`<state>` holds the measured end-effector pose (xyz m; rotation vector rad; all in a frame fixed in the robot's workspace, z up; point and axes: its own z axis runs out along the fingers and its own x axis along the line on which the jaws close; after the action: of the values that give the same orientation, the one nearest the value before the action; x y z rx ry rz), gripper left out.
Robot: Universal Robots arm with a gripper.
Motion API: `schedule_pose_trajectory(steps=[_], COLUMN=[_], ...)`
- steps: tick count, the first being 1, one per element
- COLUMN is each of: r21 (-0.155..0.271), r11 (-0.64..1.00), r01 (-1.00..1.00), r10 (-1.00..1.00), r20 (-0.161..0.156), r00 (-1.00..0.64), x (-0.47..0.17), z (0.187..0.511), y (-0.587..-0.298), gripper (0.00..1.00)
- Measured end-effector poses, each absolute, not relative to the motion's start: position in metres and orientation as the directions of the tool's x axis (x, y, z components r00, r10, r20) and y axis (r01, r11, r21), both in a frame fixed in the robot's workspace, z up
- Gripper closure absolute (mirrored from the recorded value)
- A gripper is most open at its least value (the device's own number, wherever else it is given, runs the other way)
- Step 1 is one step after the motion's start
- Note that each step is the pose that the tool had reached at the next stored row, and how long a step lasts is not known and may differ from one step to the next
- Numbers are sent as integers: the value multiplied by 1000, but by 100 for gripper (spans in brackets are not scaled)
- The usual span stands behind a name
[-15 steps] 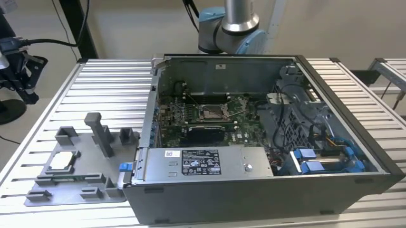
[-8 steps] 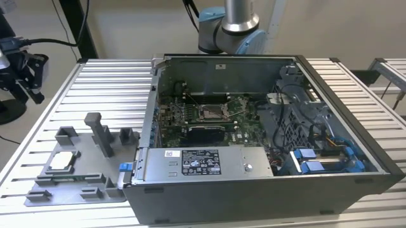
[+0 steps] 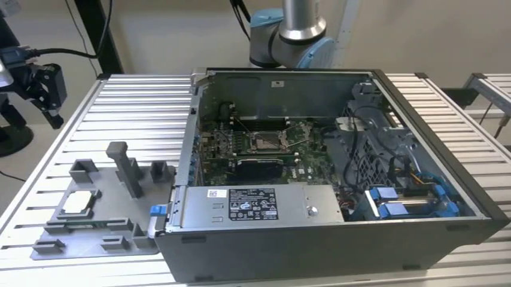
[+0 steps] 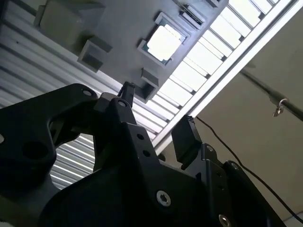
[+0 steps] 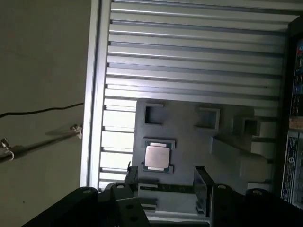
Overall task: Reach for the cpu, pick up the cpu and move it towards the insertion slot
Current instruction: 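Pick up the cpu and move it towards the insertion slot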
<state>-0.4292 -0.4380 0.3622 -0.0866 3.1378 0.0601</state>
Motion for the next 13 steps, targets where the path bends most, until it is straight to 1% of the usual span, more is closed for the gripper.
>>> schedule_pose_trajectory(steps=[13], r21=[38], r11=[998], r01=[-49], r10=[-49], r20=[-4], r00=[-999], x=[-434], z=[341], y=[-438], gripper=[0])
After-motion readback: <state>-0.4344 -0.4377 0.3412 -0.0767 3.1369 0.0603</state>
